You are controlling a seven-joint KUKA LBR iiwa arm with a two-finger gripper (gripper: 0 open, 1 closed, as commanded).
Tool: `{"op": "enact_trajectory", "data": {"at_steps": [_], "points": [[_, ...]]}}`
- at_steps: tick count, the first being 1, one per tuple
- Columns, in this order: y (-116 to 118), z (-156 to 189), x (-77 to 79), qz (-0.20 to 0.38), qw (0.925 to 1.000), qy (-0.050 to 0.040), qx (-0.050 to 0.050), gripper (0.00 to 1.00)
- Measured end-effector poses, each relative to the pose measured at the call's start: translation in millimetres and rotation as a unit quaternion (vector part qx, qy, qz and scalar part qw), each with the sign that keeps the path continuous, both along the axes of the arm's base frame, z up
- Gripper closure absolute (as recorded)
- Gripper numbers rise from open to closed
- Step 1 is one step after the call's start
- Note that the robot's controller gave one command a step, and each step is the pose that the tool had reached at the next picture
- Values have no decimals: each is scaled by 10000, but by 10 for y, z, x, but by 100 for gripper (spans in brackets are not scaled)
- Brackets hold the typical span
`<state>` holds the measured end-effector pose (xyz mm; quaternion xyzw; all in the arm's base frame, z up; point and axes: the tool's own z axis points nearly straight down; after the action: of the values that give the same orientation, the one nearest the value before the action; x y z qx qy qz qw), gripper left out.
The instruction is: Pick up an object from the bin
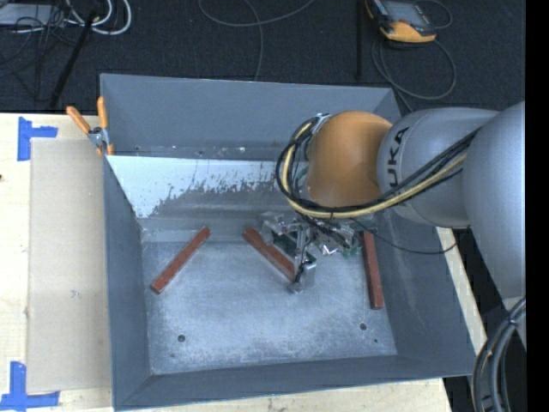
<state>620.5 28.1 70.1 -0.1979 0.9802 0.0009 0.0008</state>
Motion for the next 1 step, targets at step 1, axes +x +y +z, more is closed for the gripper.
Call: {"op": "enact_trajectory", "data": {"at_steps": [1], "points": [[-53, 2, 11, -1147, 9934, 6, 4, 0]]}}
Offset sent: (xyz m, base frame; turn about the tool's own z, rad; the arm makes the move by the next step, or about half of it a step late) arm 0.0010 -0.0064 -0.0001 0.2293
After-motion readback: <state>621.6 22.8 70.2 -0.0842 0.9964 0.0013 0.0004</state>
